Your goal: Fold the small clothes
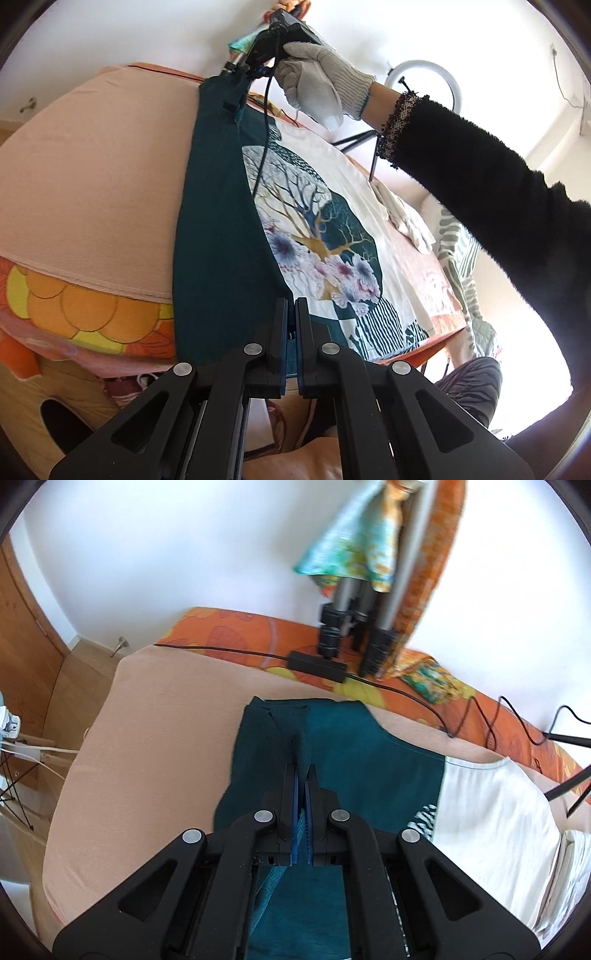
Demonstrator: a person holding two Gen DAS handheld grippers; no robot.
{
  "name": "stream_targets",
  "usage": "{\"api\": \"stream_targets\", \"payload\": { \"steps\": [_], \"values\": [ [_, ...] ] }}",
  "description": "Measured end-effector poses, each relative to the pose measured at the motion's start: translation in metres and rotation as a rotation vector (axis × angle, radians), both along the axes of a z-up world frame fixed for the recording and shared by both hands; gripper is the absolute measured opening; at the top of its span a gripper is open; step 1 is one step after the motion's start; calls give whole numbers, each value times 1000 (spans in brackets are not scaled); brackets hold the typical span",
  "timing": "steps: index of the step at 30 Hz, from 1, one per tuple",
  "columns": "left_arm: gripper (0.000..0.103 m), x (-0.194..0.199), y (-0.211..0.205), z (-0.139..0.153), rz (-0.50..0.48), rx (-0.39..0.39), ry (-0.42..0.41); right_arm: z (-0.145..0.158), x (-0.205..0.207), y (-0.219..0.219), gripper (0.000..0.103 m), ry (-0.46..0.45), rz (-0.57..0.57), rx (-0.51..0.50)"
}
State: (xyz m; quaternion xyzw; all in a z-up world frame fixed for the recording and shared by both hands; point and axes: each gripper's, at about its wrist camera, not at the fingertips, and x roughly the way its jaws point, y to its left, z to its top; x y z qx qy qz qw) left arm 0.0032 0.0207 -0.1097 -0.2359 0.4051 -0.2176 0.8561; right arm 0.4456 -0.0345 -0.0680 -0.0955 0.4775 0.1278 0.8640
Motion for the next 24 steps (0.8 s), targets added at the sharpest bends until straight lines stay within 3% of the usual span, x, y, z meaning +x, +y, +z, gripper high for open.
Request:
{"api": "stream_targets", "payload": {
  "steps": [7,10,14,16,18,19,24],
  "values": [
    [2,10,-41,-7,-114,27,30,-22,6,-65,3,24,-112,-33],
    [2,15,-48,-13,-137,27,58,-26,9,-73,3,53,-87,21],
    [2,16,-54,-14,-158,25,67,-28,8,-71,4,63,-56,11],
    [2,16,-56,-13,-164,32,59,-26,5,-69,16,72,-39,-12],
    [2,16,-59,-10,-169,41,48,-19,-1,-70,66,31,-38,-82],
    [2,15,-61,-9,-173,45,43,-14,-5,-73,71,14,-27,-99],
    [2,11,-65,-6,-188,75,22,12,-30,-103,71,3,16,-131]
  ]
}}
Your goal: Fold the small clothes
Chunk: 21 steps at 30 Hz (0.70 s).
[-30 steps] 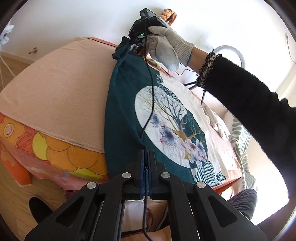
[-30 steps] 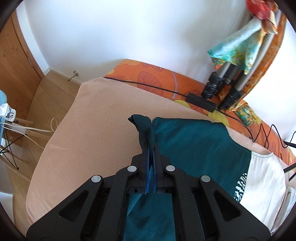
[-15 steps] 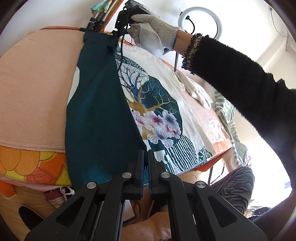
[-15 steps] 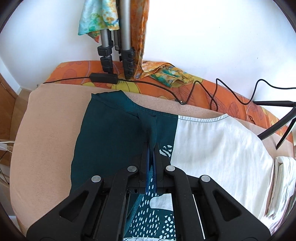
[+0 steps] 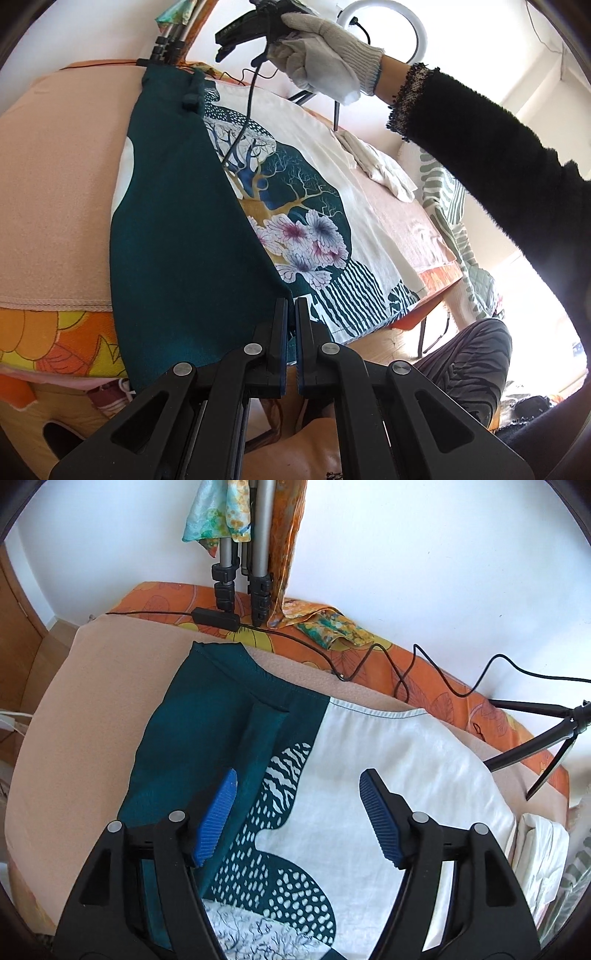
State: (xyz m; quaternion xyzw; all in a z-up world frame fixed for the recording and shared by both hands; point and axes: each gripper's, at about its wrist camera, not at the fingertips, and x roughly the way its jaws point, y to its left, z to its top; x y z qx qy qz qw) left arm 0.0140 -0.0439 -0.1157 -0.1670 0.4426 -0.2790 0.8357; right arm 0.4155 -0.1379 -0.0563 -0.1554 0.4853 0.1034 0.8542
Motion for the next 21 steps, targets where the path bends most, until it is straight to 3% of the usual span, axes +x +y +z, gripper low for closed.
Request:
{"api": "stream_targets", "payload": {
  "steps": [4,7,8,10,13,21],
  "values": [
    [4,0,-7,-4,-28,20,16,22,-30,-32,72,-21,17,-1],
    [13,-4,-14,-4,-60,50,12,34,-63,-51,76,-43,50,-8],
    [20,-7,-16,-3,-79,48,18,38,-75,-58,76,-60,53,-18],
    [22,-16,-18,1,-122,18,15,45,-99,-74,76,-84,54,-10],
    [28,-30,-19,10,-133,74,-40,56,-135,-101,76,-121,56,21],
    [28,-33,-16,33,-63,144,-161,84,-217,-184,76,-235,8,194]
  ]
}}
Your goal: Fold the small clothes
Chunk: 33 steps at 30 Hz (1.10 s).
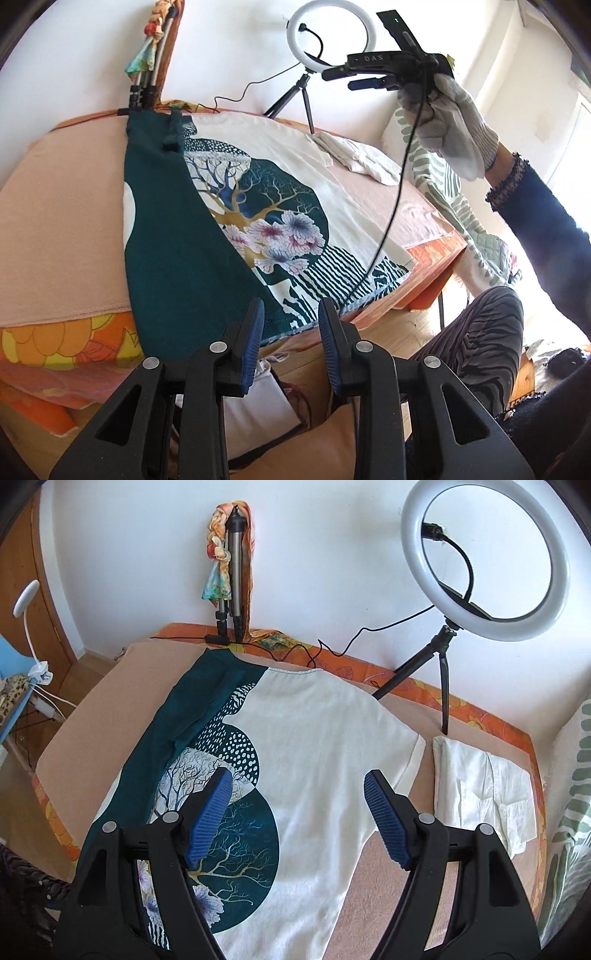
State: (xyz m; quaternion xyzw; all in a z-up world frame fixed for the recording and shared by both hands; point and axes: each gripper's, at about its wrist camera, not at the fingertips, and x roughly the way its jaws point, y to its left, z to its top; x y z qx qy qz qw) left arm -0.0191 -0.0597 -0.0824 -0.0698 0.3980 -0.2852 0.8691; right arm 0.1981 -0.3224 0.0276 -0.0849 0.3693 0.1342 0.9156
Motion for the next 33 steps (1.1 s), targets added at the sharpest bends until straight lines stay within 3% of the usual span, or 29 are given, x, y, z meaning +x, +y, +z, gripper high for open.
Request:
{"api": "stream_targets", "payload": {
  "steps": [9,11,15,21,24,26,28,33],
  "values": [
    [29,8,-52,14,-39,10,-68,18,-37,-102,76,-34,-50,212],
    [40,8,-75,14,-74,21,-75,16,-39,-125,76,-25,-55,246],
    [42,8,-122,10,-154,49,-86,9,-44,-169,78,14,-14,334],
    [42,9,-187,-3,-283,129,-109,7,-56,-230,83,5,-72,340],
    [43,9,-216,-10,-336,184,-128,3,-55,-250,83,9,-95,350],
    [51,14,-231,-17,-351,200,-109,-1,-54,-258,83,10,-105,357],
    [51,19,-243,-24,-365,209,-92,-7,-50,-263,83,12,-105,375],
    [51,26,-262,-40,-348,312,-101,-25,-32,-258,83,27,-90,405]
  ]
}}
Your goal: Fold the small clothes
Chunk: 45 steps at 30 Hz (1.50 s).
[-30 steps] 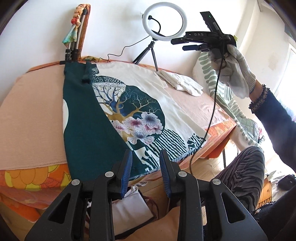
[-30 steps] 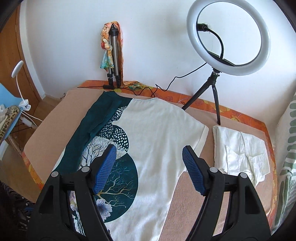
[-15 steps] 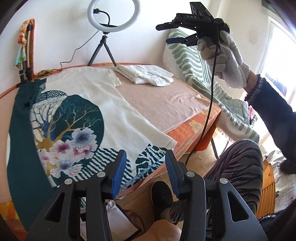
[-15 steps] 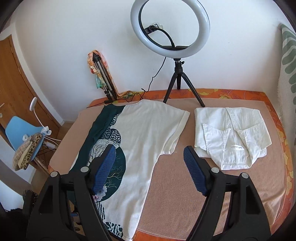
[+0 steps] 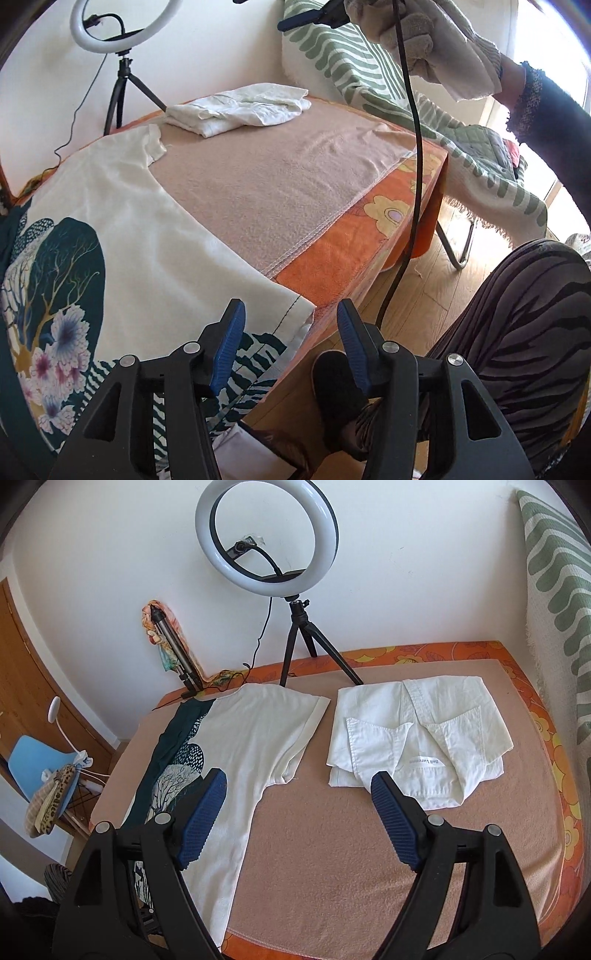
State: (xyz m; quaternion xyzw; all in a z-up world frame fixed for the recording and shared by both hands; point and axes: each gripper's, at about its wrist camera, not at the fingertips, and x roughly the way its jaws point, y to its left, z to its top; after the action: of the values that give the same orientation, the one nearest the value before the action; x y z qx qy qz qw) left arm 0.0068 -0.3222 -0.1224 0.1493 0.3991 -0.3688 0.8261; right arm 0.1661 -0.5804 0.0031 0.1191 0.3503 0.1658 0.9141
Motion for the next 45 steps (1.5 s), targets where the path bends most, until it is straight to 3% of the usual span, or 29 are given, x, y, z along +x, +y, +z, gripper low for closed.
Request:
{"api": "stream_targets", "payload": {
  "steps": [4,6,9,10,14,19,21,24,32,37,40,42,45],
  "values": [
    [50,3,-3,-9,26,63,-35,-13,19,14,83,18,26,-10],
    [50,5,-2,-12,33,58,-32,-18,28,22,83,24,42,-14],
    [30,3,-3,-11,14,41,-52,-24,40,36,83,32,68,-16],
    [17,2,-4,-11,0,40,-62,-26,45,40,83,35,74,-14],
    [3,11,2,-7,20,-34,-19,-40,68,55,83,74,86,31],
    [2,19,16,6,84,-130,11,-69,106,69,81,159,63,91],
    [2,20,21,10,102,-154,12,-82,125,76,73,205,51,105],
    [2,24,29,12,129,-191,48,-103,154,84,69,268,11,117],
    [2,26,40,17,155,-246,67,-138,218,95,68,334,-137,55],
    [2,34,48,13,182,-279,85,-143,232,105,63,304,-177,-38],
    [2,36,55,10,201,-297,92,-143,230,113,41,285,-181,-62],
    [2,37,59,7,213,-305,93,-144,230,121,16,285,-165,-87],
    [2,37,67,4,239,-331,107,-141,232,123,6,302,-162,-93]
  ]
}}
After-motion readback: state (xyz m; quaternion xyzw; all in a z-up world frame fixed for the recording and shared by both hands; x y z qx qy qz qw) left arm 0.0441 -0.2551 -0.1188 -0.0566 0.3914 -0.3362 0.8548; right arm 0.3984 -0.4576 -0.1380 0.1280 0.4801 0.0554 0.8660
